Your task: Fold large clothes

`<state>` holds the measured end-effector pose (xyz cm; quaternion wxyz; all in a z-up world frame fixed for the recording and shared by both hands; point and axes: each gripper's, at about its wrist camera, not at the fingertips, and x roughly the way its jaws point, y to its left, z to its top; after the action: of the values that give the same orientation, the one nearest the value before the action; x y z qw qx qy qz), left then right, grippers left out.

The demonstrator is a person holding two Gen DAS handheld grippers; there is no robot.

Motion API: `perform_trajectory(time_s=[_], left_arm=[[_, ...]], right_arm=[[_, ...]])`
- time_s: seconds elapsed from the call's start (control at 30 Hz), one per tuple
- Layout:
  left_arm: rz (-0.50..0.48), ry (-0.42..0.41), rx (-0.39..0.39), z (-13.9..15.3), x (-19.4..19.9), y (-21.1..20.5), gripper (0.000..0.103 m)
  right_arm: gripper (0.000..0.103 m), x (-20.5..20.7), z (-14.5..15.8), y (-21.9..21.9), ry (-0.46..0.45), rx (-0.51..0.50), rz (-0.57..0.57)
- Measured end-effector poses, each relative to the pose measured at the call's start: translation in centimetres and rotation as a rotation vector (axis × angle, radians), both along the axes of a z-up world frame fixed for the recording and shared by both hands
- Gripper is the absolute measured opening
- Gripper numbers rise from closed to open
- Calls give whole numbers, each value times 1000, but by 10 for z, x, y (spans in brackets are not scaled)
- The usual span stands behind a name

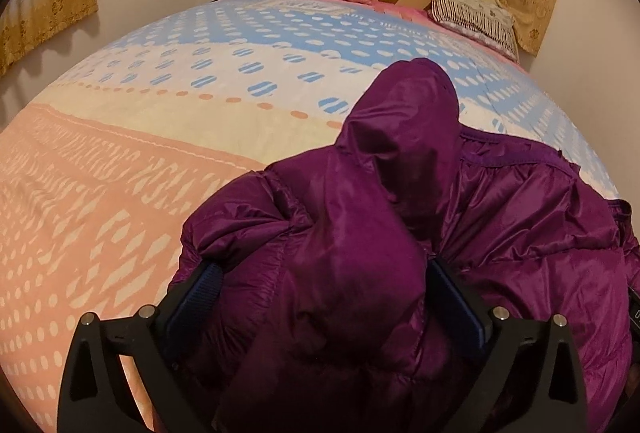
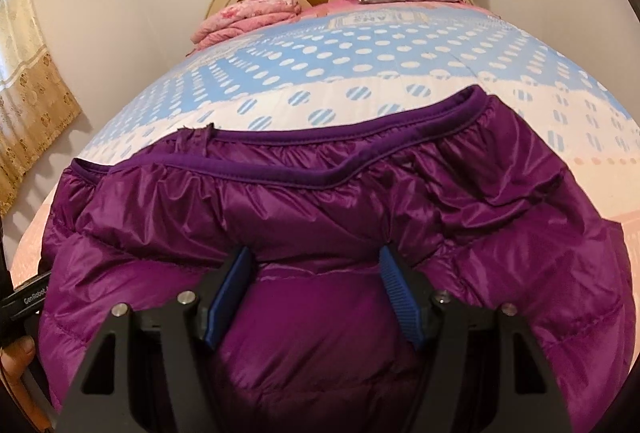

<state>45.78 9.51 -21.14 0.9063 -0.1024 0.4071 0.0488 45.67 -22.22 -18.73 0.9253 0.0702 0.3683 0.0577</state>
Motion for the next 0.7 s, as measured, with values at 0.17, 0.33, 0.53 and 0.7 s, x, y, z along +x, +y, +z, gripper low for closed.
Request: perform_trajectory(time_s=[0.17,0.33,0.53,0.7], left_arm=[[-1,8,-2,-3,1,2,102],[2,10,12,-2,2,2,102],[47,34,85,10,0,-4,102],[-19,-178,66,73,-35,-35,102]], right_arm=[[70,2,-3,2,12,-18,-9],[70,4,-4,5,19,-47,-17],[70,5,-1,10,37,-93,-21],[72,-20,25,16,-46,-110,-63]])
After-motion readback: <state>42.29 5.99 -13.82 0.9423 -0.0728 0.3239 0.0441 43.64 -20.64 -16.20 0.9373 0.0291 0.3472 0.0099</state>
